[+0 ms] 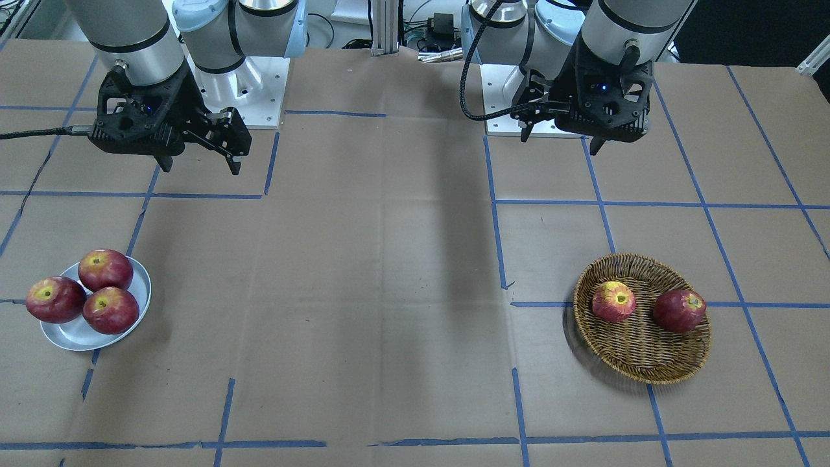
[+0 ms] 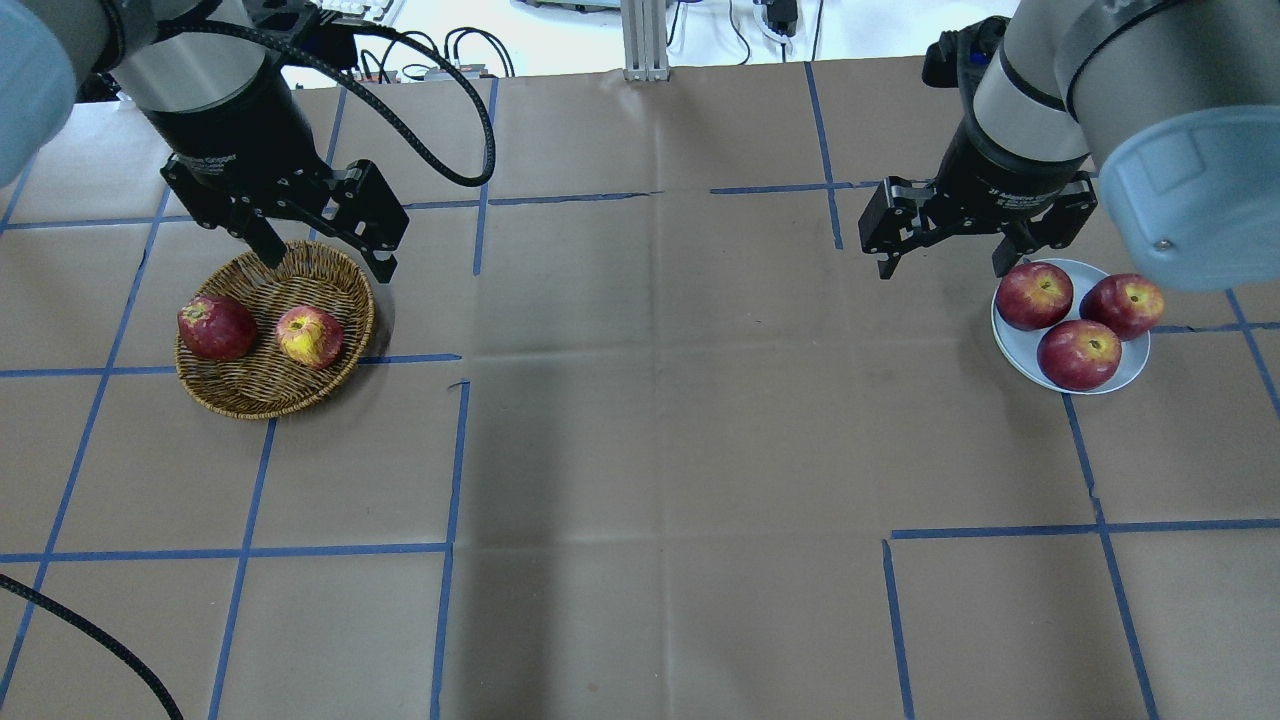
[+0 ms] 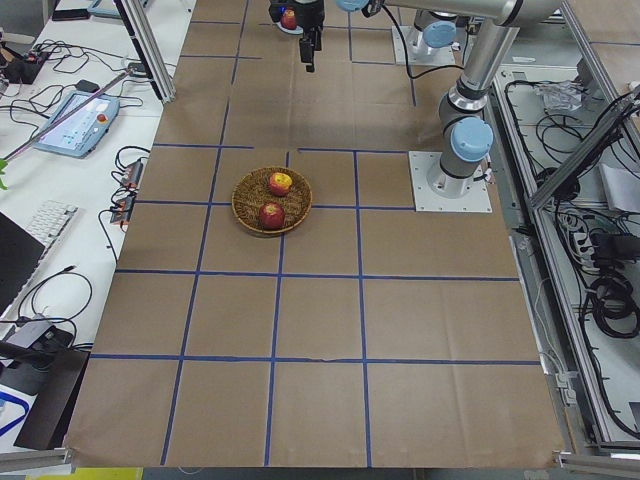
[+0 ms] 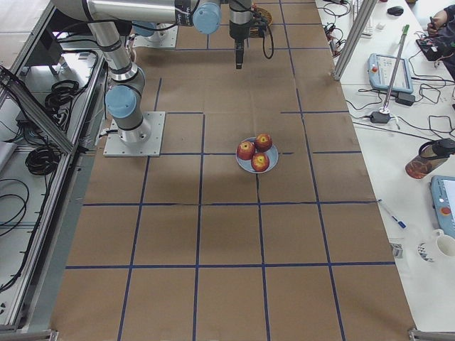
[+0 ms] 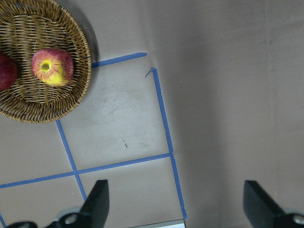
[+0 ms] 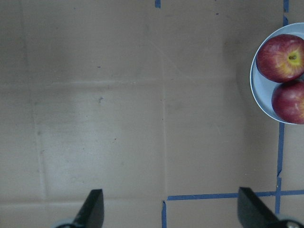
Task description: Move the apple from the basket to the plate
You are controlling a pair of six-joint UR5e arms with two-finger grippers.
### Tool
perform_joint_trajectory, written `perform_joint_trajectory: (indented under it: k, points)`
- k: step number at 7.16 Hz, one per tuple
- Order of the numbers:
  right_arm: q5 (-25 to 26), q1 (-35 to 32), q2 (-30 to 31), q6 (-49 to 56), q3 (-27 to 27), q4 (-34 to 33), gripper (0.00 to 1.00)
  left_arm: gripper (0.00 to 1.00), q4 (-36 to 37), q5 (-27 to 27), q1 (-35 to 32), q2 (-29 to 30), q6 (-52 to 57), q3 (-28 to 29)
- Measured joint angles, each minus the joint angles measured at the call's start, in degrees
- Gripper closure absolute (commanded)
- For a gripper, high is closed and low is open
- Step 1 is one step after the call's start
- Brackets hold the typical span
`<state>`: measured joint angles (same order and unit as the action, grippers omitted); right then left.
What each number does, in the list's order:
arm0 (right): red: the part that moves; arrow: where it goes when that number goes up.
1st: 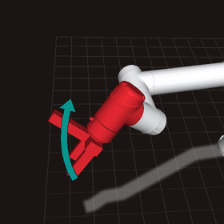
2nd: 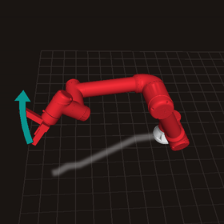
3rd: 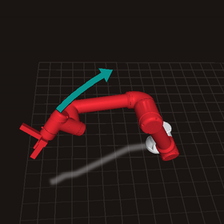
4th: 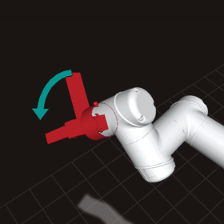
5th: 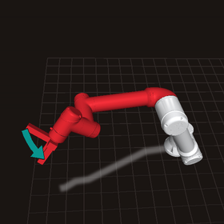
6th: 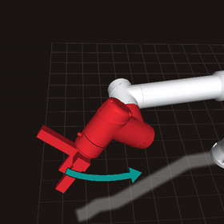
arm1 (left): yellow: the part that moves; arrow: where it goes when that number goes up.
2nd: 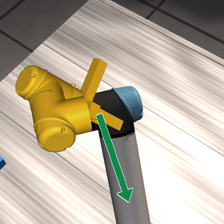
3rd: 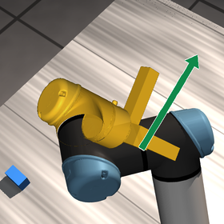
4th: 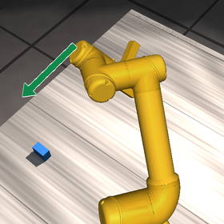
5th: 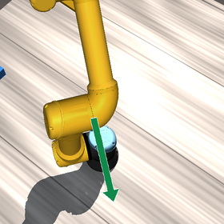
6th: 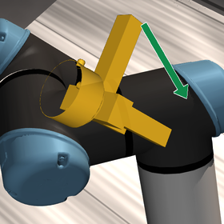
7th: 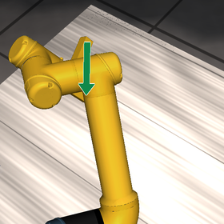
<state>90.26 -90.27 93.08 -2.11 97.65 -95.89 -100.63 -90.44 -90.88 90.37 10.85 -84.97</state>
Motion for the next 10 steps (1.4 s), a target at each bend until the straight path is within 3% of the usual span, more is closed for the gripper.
perform_joint_trajectory:
  k: [10]
  points:
    - [0.0,0.0,0.0,0.0,0.0,0.0,0.0,0.01,2.0,0.1,0.0,0.3,0.8,-1.0]
